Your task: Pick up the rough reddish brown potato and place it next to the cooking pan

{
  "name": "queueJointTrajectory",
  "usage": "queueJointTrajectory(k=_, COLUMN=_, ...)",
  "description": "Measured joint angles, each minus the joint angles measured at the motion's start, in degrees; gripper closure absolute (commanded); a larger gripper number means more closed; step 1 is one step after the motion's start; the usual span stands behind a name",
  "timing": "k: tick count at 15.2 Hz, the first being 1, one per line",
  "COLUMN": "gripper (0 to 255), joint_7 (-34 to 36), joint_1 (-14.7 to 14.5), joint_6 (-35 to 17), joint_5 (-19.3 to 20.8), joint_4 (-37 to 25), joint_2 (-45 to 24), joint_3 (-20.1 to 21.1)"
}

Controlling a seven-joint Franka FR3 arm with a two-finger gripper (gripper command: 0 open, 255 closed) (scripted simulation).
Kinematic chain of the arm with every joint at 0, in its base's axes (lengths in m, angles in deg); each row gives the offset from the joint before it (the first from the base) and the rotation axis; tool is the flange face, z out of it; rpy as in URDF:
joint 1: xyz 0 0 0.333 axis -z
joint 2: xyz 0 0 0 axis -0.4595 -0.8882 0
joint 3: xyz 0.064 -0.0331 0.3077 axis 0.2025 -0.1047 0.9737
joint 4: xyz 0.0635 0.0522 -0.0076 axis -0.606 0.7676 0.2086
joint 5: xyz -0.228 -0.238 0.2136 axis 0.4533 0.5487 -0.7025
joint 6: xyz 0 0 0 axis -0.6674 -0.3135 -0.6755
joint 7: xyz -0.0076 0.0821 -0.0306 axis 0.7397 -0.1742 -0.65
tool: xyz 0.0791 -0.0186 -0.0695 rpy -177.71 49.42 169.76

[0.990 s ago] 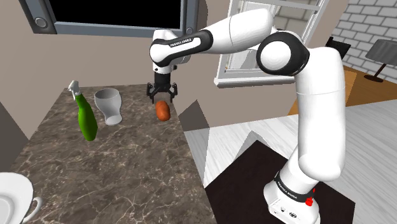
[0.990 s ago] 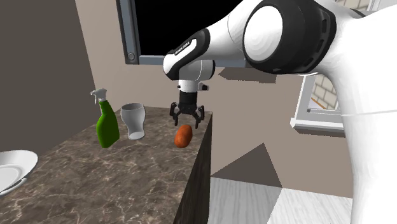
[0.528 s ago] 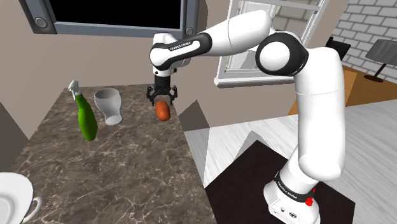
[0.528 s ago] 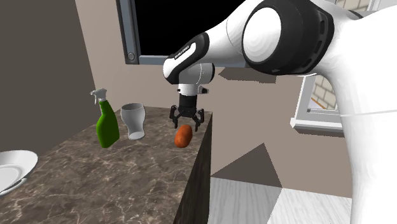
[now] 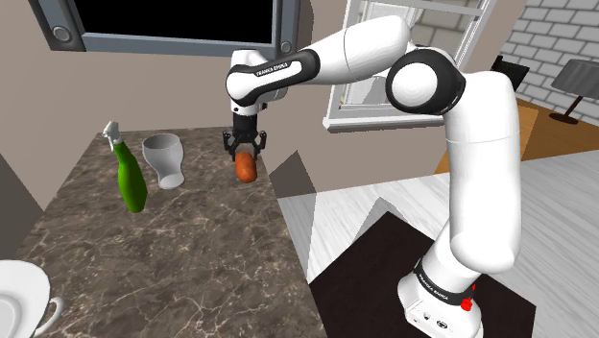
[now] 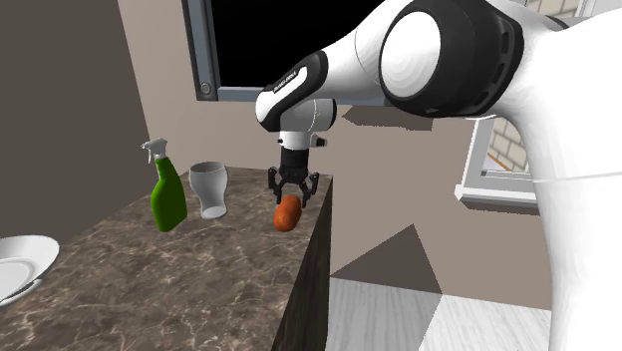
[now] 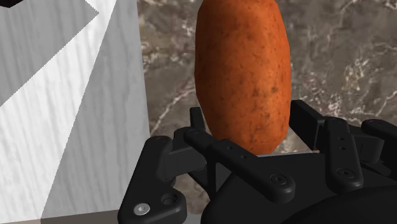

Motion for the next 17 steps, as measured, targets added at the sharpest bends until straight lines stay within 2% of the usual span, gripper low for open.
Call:
queueJointTrajectory(k=5, gripper=255, joint_7=0.03, joint_1=0.00, joint_6=0.30, joint_5=0.00, joint_4=-0.17, joint_2=0.11, joint_3=0.01)
queueJointTrajectory(k=17, gripper=255, joint_7=0.76, joint_1=0.01, joint_6=7.85, joint_5=-0.02, joint_4=-5.46, joint_2=2.43, joint_3=0.13)
